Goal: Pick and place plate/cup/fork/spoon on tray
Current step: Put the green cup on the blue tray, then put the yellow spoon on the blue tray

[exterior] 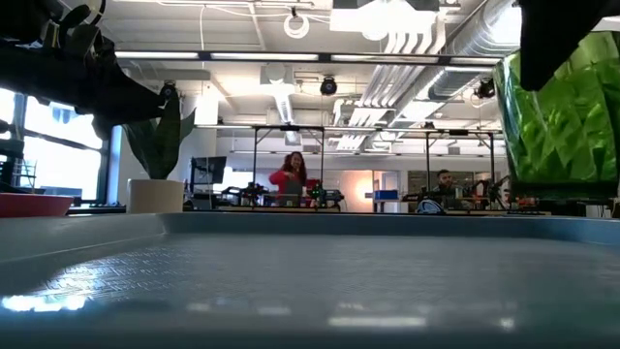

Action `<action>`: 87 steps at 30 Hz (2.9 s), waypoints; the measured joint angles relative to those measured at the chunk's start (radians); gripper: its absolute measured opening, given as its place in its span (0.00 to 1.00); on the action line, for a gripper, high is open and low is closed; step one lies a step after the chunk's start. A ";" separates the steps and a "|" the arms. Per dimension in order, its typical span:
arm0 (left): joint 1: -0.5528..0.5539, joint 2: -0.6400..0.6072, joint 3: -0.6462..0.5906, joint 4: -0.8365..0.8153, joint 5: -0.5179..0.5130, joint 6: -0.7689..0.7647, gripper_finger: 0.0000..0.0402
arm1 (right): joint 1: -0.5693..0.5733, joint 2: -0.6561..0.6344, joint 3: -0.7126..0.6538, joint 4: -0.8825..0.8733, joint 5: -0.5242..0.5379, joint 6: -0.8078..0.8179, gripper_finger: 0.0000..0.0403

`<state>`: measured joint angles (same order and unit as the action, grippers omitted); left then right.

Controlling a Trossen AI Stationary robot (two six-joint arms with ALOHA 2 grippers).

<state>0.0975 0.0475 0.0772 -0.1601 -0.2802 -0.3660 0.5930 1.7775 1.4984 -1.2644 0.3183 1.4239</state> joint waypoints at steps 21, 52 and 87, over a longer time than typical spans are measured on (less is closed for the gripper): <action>0.000 0.000 0.000 0.000 0.000 0.001 0.28 | -0.024 0.093 -0.006 0.059 -0.002 -0.051 0.00; 0.000 0.000 0.000 0.000 0.000 0.002 0.28 | -0.037 0.128 -0.009 0.057 -0.013 -0.010 0.06; 0.000 0.000 0.000 0.000 0.000 0.002 0.28 | -0.037 0.126 -0.007 0.049 -0.018 -0.010 0.31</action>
<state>0.0975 0.0479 0.0772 -0.1604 -0.2802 -0.3641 0.5560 1.9038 1.4910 -1.2157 0.3006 1.4143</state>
